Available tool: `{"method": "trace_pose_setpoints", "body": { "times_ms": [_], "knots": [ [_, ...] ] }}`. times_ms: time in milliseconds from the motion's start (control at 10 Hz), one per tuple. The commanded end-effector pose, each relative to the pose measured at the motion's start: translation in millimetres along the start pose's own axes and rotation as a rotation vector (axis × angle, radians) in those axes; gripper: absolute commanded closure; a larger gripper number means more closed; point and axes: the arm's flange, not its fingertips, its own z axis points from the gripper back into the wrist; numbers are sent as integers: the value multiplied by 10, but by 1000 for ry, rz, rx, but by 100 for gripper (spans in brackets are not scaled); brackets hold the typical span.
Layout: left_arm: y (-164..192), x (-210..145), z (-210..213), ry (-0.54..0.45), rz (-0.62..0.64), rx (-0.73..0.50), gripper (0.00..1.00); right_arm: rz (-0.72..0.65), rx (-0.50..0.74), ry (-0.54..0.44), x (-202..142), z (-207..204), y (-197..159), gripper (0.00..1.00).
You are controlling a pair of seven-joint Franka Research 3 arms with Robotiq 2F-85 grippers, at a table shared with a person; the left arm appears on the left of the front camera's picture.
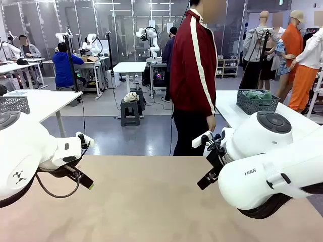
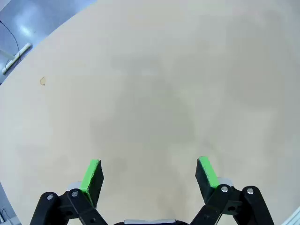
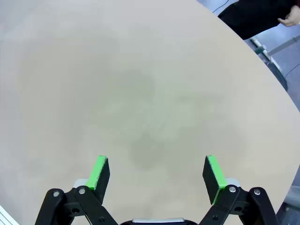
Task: Fold the towels and place them in the basket.
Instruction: When a person lays out a Towel with hook on the table, fold it in half twice.
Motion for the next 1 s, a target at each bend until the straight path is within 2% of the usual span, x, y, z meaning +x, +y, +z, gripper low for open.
{"method": "trace_pose_setpoints", "body": {
  "times_ms": [0,900],
  "knots": [
    [-2,1,0,0,0,0,0,0,0,0,0,0,0,0],
    [-2,1,0,0,0,0,0,0,0,0,0,0,0,0]
  ]
}}
